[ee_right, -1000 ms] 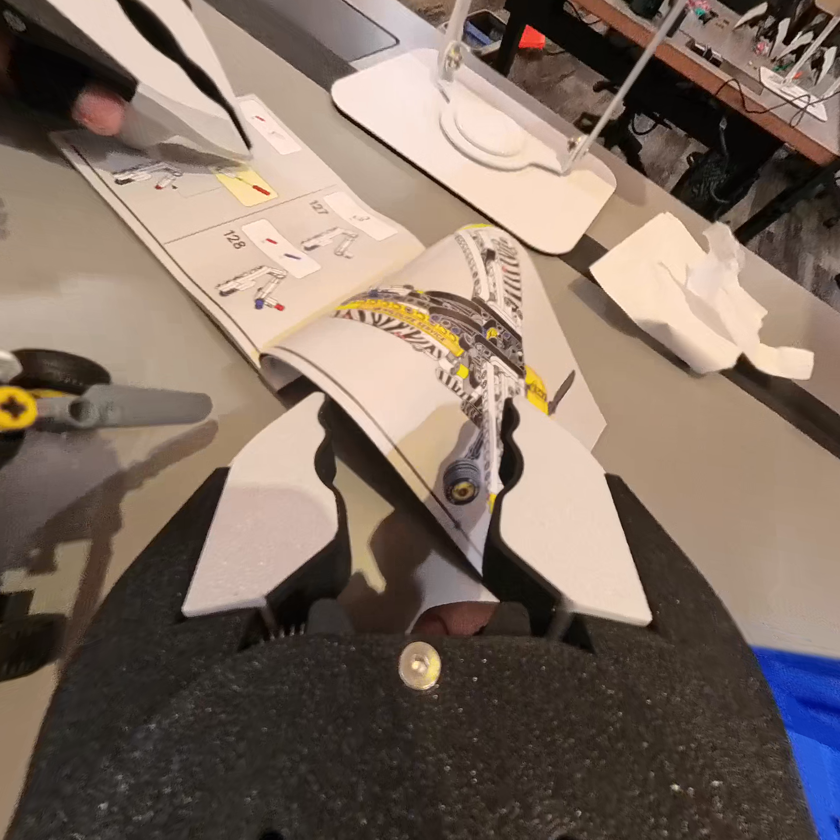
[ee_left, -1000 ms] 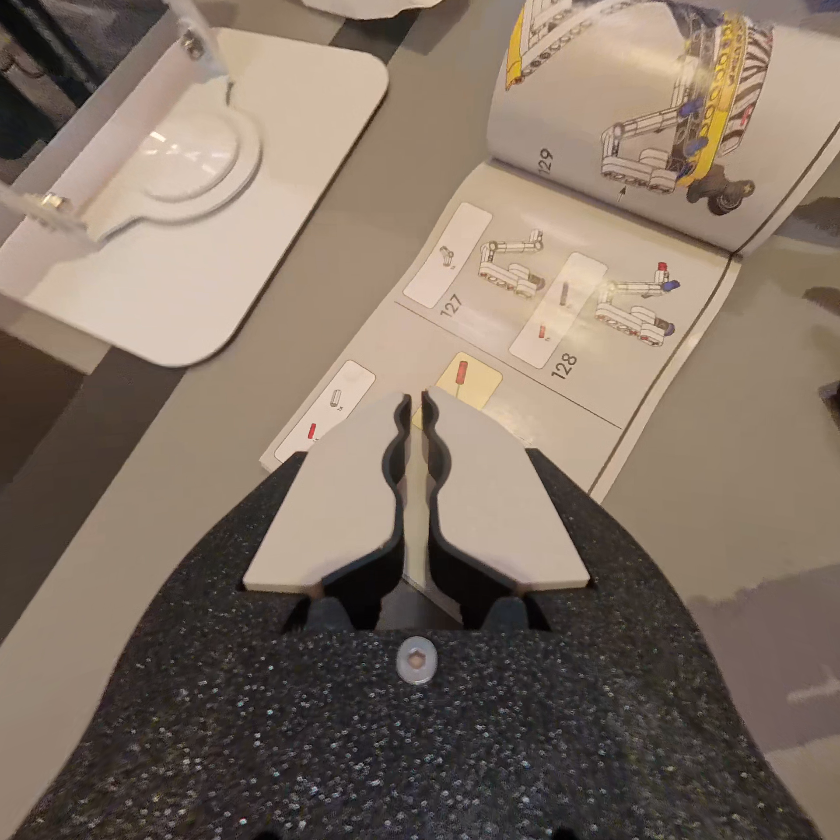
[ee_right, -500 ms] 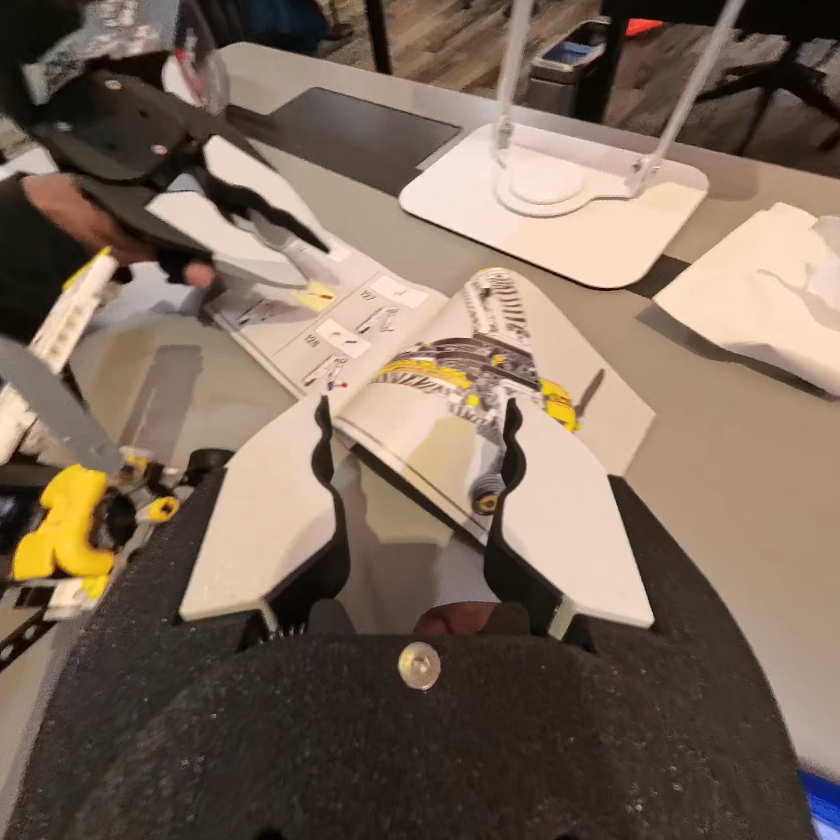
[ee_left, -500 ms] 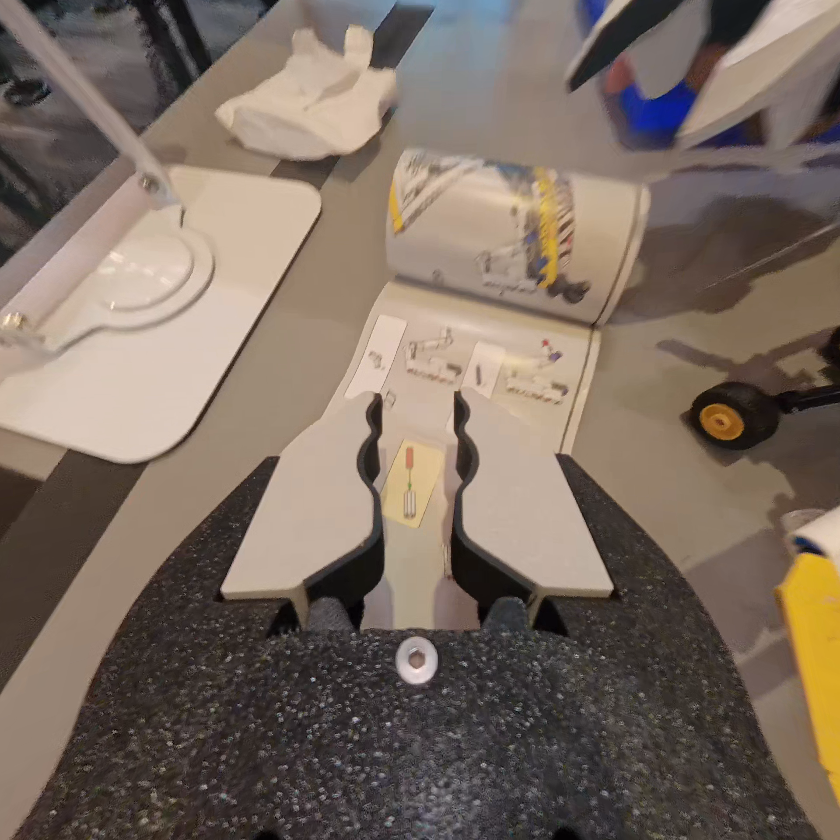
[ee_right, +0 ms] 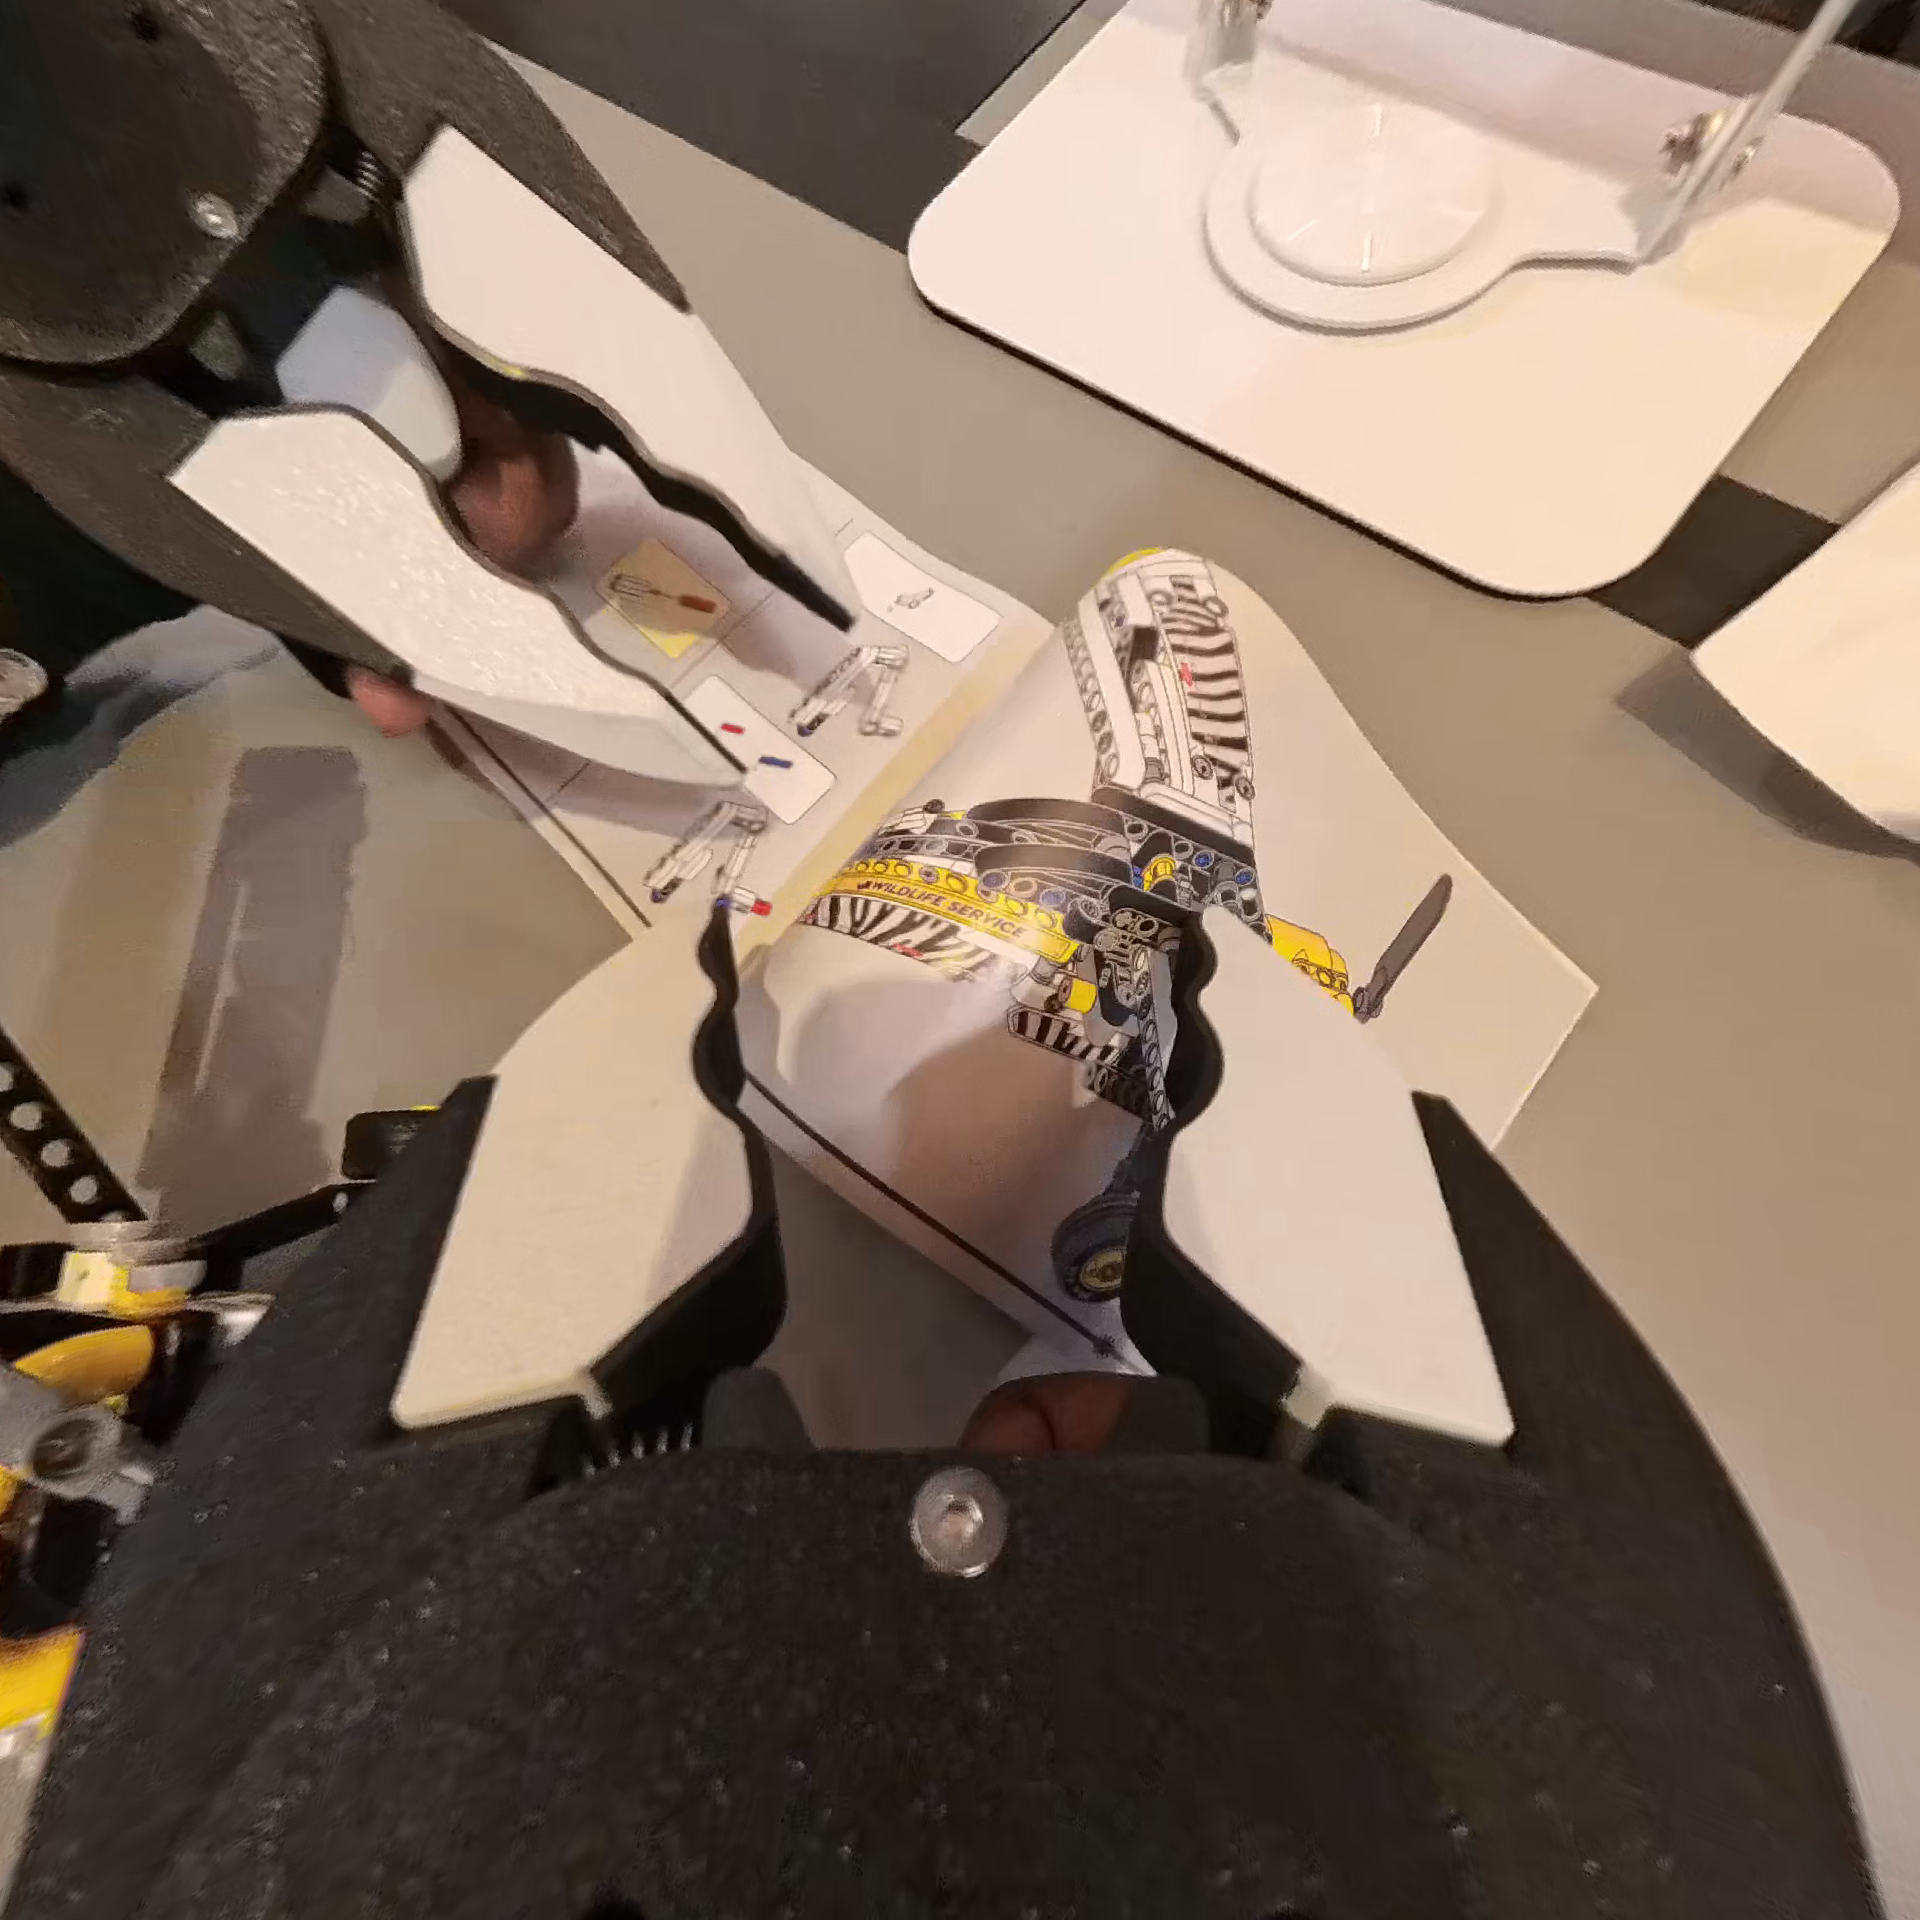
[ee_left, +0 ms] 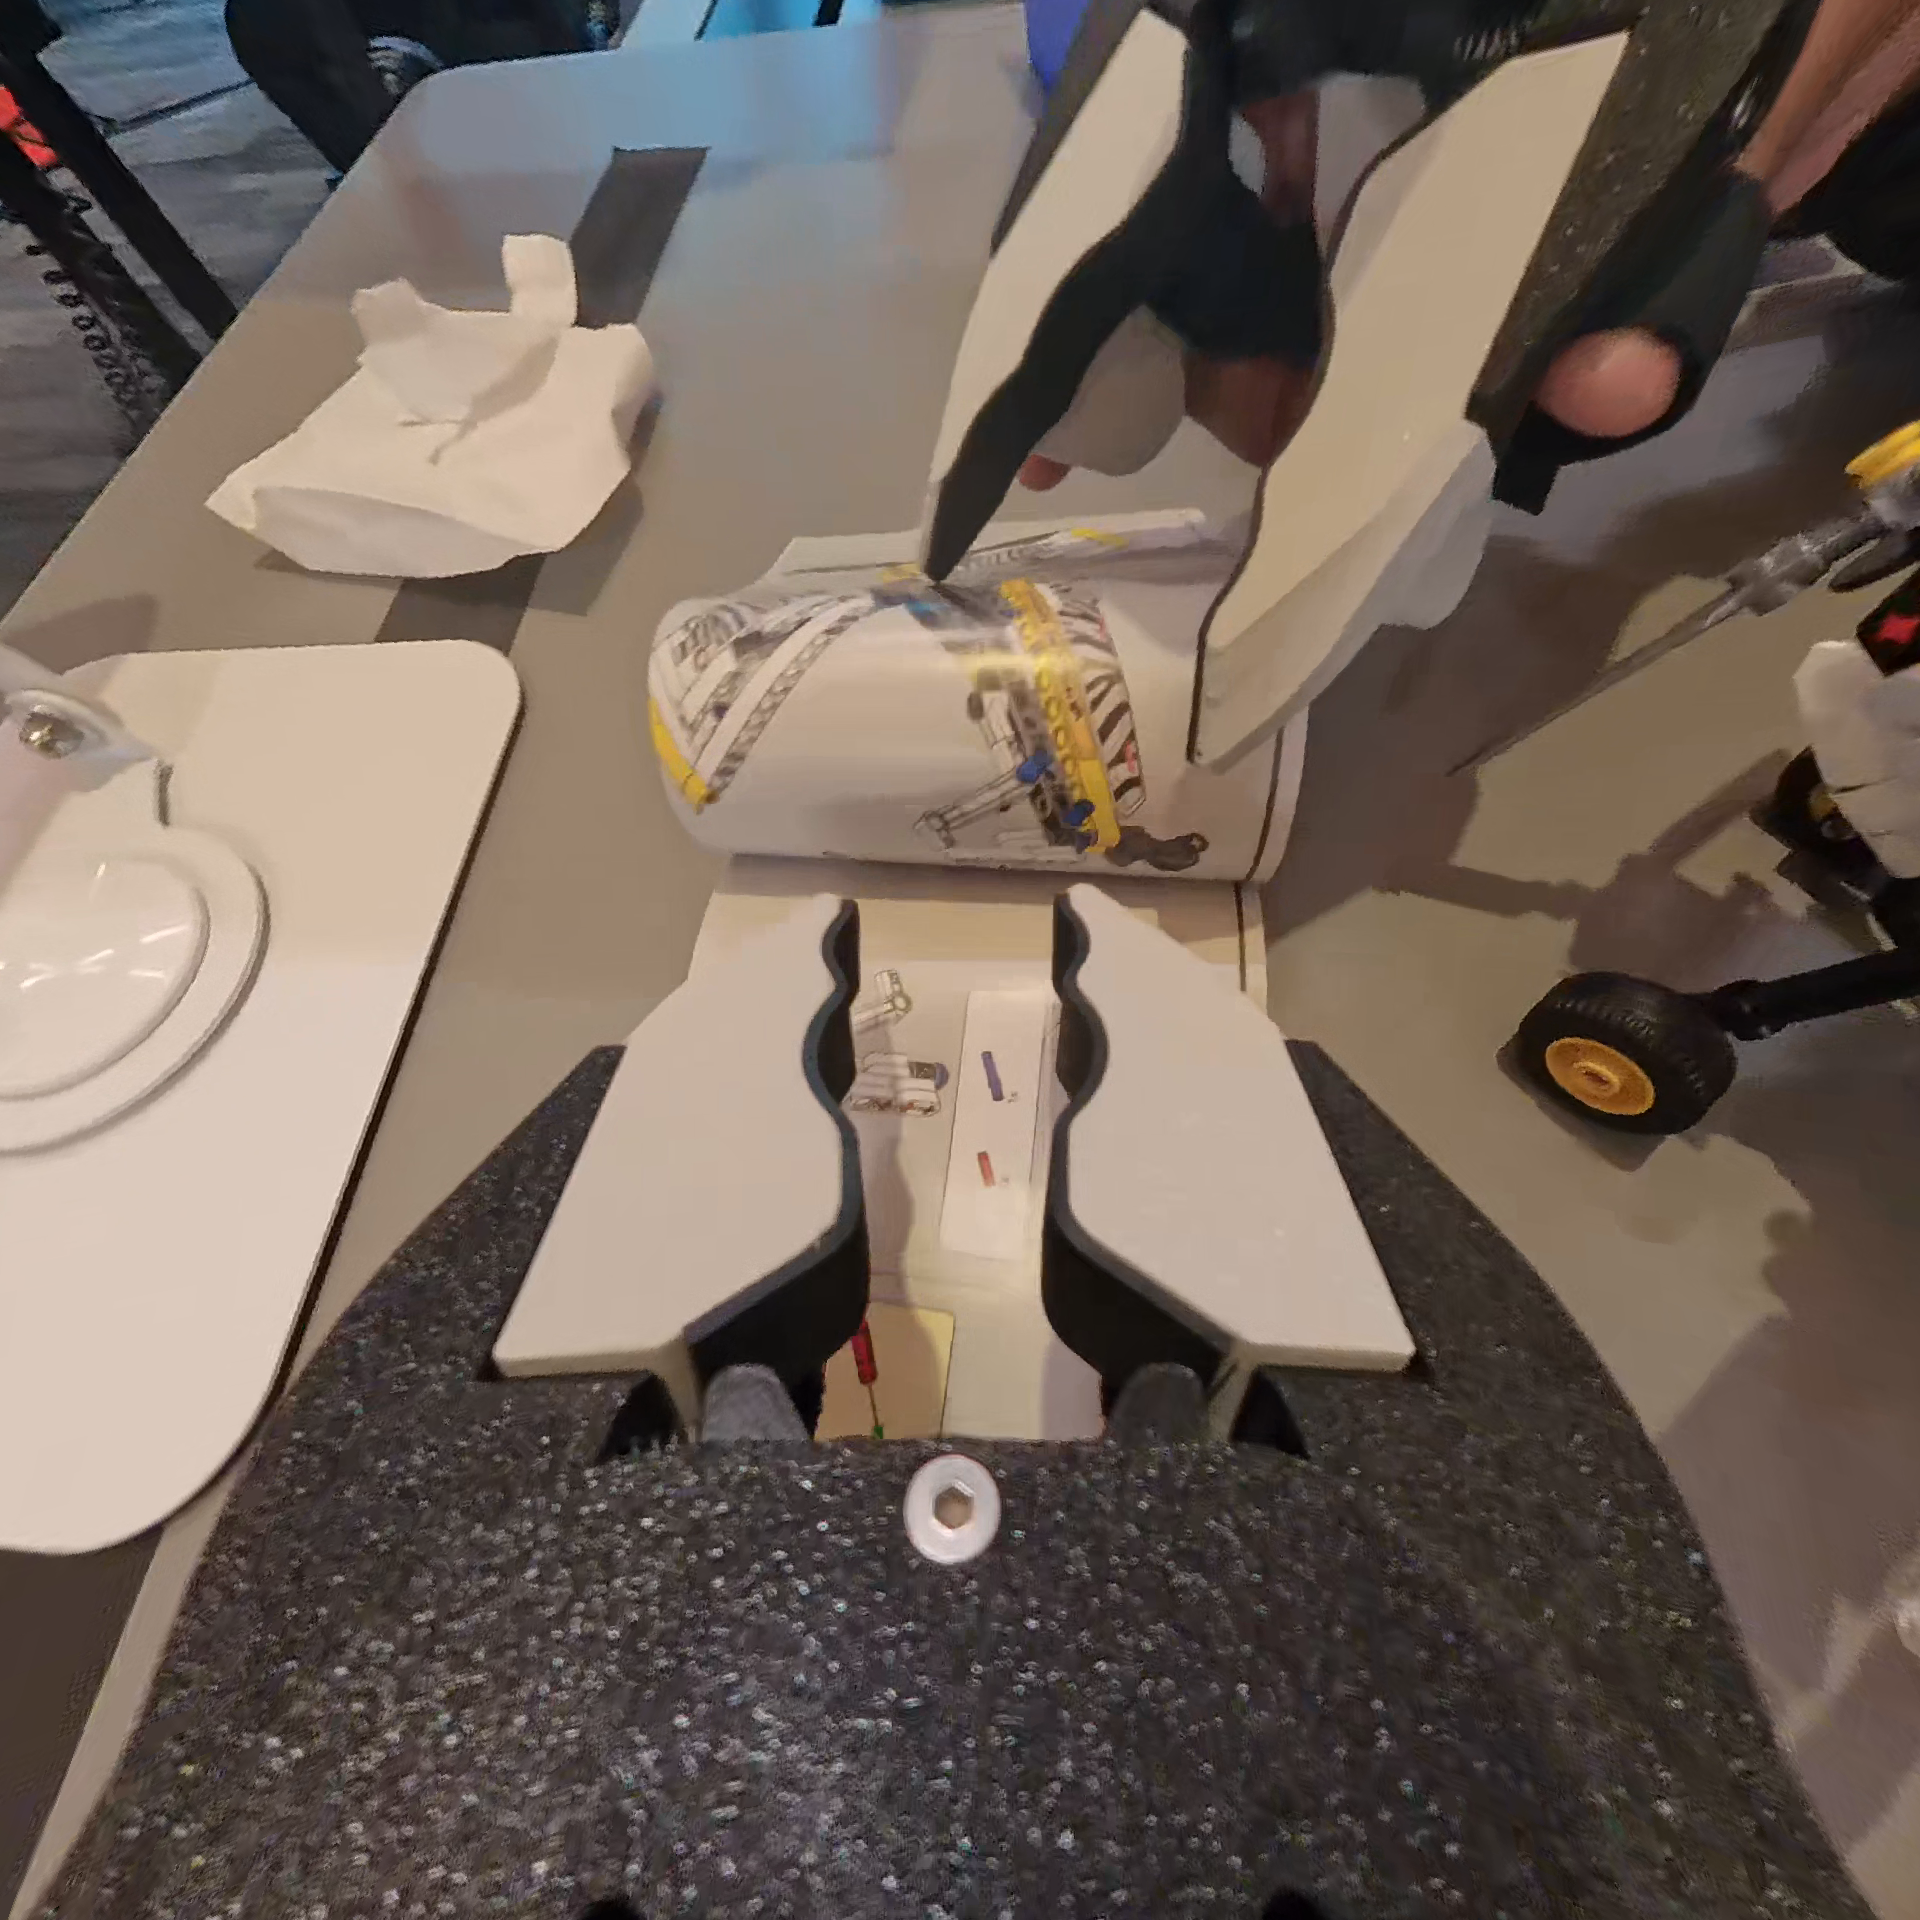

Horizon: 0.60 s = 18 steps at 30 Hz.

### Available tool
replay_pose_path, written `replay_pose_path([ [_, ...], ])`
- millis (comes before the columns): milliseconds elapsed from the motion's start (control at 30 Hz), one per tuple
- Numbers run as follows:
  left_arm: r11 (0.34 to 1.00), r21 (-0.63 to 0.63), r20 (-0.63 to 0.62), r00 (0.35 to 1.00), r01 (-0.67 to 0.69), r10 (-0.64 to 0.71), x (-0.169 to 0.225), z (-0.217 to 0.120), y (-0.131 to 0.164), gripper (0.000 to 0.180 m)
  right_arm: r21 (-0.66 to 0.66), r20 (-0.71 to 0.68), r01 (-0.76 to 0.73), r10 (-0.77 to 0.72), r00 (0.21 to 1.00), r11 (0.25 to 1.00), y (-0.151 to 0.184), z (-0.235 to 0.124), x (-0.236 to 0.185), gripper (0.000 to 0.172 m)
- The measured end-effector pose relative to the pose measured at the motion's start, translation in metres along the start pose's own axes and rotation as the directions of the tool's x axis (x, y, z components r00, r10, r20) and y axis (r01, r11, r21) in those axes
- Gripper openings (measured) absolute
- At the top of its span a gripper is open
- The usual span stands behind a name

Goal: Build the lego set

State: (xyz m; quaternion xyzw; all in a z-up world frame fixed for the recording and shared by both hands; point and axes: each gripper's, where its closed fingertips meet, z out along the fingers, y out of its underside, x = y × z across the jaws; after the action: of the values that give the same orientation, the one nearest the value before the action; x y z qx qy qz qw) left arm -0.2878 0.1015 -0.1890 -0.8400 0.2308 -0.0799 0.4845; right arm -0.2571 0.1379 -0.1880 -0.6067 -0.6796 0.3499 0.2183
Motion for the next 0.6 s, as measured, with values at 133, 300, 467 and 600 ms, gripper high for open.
replay_pose_path([
  [133, 0.999, 0.015, -0.022, 0.999, -0.029, 0.029, 0.002, 0.010, -0.009, 0.034, -0.005, 0.003, 0.039, -0.039, 0.999, 0.999, -0.005, -0.001, -0.002, 0.080],
  [300, 0.997, -0.022, -0.023, 0.997, -0.075, 0.075, 0.005, 0.028, -0.016, 0.033, -0.010, 0.028, 0.094, -0.094, 0.995, 0.996, -0.009, -0.005, -0.010, 0.078],
  [467, 0.995, -0.056, -0.007, 0.996, -0.086, 0.086, 0.010, 0.032, -0.013, 0.032, -0.037, 0.021, 0.160, -0.160, 0.987, 0.986, -0.009, -0.006, -0.015, 0.077],
  [600, 0.996, -0.057, 0.012, 0.998, -0.061, 0.062, 0.010, 0.026, -0.009, 0.034, -0.019, -0.063, 0.127, -0.128, 0.990, 0.992, -0.013, -0.013, 0.005, 0.078],
])
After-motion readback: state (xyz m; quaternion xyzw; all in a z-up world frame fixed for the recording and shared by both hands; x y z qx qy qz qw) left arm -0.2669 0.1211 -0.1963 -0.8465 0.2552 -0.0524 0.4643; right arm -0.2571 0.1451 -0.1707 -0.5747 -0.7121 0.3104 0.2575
